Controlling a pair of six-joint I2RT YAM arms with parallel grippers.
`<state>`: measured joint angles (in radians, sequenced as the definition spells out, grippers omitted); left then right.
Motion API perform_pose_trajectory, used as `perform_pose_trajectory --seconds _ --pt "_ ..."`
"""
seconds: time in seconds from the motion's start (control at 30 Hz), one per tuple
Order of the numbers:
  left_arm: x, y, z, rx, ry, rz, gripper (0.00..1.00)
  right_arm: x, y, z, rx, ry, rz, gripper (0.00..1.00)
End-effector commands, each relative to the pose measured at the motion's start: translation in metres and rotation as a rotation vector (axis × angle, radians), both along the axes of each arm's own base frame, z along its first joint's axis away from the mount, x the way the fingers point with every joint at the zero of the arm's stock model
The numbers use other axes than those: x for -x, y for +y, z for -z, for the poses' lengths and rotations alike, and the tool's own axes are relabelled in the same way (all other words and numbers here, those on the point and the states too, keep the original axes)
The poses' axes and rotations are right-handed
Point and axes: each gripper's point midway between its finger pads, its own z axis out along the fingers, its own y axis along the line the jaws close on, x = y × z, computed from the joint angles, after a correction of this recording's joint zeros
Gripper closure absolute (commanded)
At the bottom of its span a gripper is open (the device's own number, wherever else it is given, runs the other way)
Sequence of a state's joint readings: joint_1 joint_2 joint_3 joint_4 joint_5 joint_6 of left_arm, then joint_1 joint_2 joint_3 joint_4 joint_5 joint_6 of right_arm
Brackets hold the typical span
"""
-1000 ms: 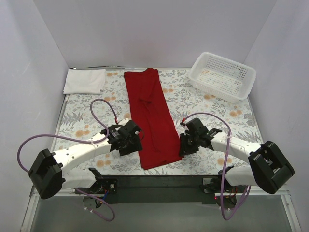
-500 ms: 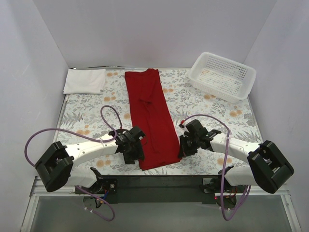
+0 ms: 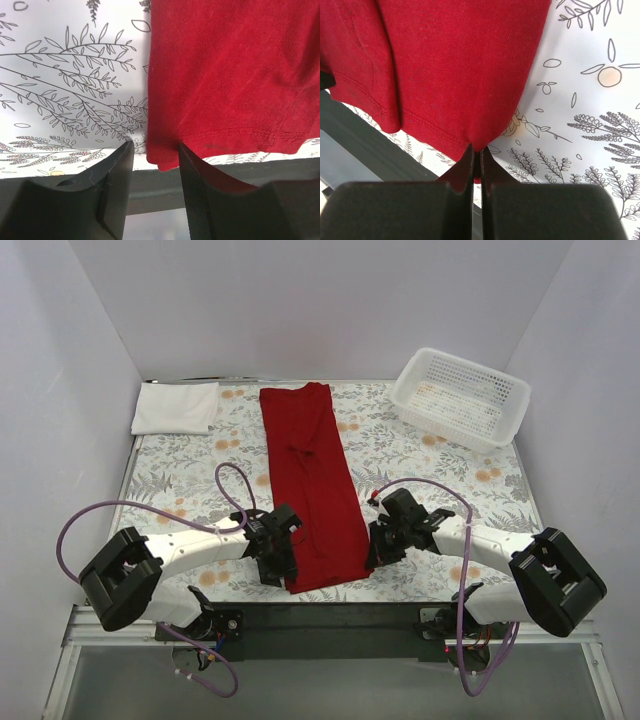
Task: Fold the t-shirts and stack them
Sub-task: Fold the tshirt
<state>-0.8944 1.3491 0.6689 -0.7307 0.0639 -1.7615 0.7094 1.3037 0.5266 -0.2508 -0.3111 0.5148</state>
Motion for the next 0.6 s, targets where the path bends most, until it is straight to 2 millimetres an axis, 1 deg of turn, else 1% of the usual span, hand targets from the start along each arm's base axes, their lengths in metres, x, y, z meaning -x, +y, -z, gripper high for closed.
perform_pose_trajectory --seconds 0.0,0.1,0.13,0.17,0.2,0.23,0.3,0.33,0.37,0.4,0.43,0.47,0.5,0.53,0.57 --pt "0.009 0.001 0.003 -0.003 0.040 0.026 0.61 0.011 -0.006 0.010 0.036 0.038 -0.016 0.99" --pt "0.011 -0.002 0.005 0.002 0.049 0.047 0.62 0.010 -0.004 0.010 0.034 0.037 -0.020 0.99" --pt "0.012 -0.003 0.006 0.003 0.052 0.049 0.64 0.010 -0.004 0.010 0.035 0.038 -0.022 0.99" --pt "0.014 -0.004 0.007 0.003 0.057 0.057 0.70 0.011 -0.003 0.009 0.031 0.040 -0.026 0.99" --pt "0.015 -0.002 0.008 -0.001 0.060 0.057 0.70 0.011 -0.002 0.009 0.030 0.039 -0.026 0.99" --pt "0.016 -0.002 0.009 -0.004 0.064 0.062 0.78 0.012 -0.002 0.009 0.029 0.040 -0.030 0.99" --pt "0.018 -0.001 0.008 -0.006 0.074 0.061 0.91 0.014 -0.001 0.008 0.024 0.043 -0.038 0.99" --pt "0.021 -0.001 0.007 -0.004 0.076 0.068 1.00 0.017 -0.001 0.007 0.019 0.048 -0.046 0.99" --pt "0.022 -0.002 0.006 0.000 0.079 0.070 1.00 0.020 -0.001 0.006 0.017 0.054 -0.055 0.99" --pt "0.026 -0.001 0.004 0.000 0.093 0.073 1.00 0.025 -0.001 0.005 0.011 0.068 -0.070 0.99" --pt "0.032 0.000 0.003 -0.002 0.101 0.085 1.00 0.035 -0.004 0.004 0.023 0.089 -0.091 0.99" --pt "0.036 -0.001 -0.002 0.008 0.100 0.091 1.00 0.042 -0.007 0.004 0.031 0.106 -0.105 0.99" --pt "0.044 0.004 -0.005 -0.007 0.120 0.082 1.00 0.051 -0.010 0.004 0.040 0.123 -0.122 0.99" --pt "0.056 0.005 -0.007 -0.015 0.130 0.108 1.00 0.066 -0.014 0.000 0.055 0.140 -0.158 0.99" --pt "0.062 0.005 -0.014 0.001 0.121 0.114 1.00 0.075 -0.018 0.000 0.071 0.158 -0.166 0.99"
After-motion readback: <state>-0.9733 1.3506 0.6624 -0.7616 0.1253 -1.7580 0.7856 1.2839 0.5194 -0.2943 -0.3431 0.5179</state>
